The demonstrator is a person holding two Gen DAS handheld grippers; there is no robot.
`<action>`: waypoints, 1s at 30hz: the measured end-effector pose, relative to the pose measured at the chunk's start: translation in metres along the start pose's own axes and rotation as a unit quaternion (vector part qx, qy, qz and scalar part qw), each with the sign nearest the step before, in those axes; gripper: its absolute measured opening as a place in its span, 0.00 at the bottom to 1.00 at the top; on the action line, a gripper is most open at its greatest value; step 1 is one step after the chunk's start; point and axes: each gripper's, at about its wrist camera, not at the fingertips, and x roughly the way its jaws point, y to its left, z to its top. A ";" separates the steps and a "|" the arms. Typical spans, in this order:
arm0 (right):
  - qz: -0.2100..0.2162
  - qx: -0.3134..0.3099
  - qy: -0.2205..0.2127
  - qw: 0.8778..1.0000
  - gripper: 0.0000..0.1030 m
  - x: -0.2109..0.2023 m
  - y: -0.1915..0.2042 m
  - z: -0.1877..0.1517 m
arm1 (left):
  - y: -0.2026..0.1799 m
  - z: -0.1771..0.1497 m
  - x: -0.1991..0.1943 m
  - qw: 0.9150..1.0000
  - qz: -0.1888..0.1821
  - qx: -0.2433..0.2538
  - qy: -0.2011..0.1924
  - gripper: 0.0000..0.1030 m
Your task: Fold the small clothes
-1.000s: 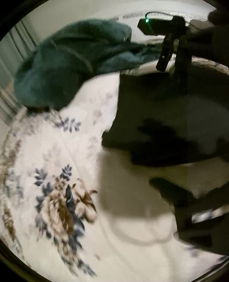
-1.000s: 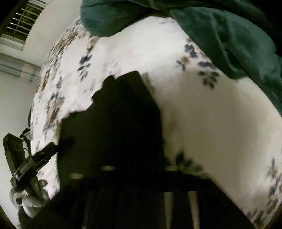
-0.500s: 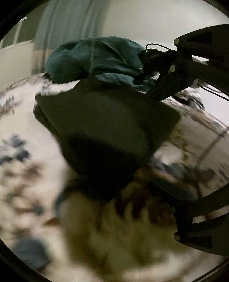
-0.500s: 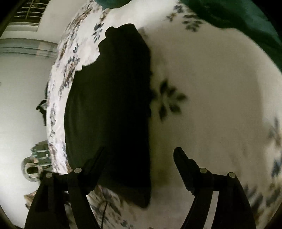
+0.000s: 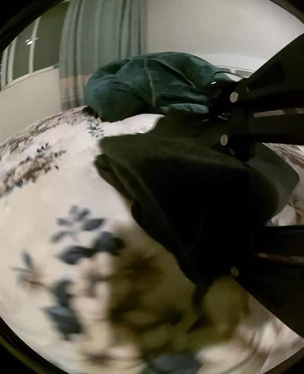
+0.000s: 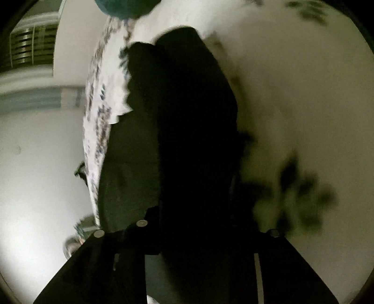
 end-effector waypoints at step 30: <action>-0.183 -0.084 -0.024 0.979 0.65 -0.115 0.037 -0.139 | 0.088 -0.175 -0.095 0.909 0.397 0.114 0.049 0.98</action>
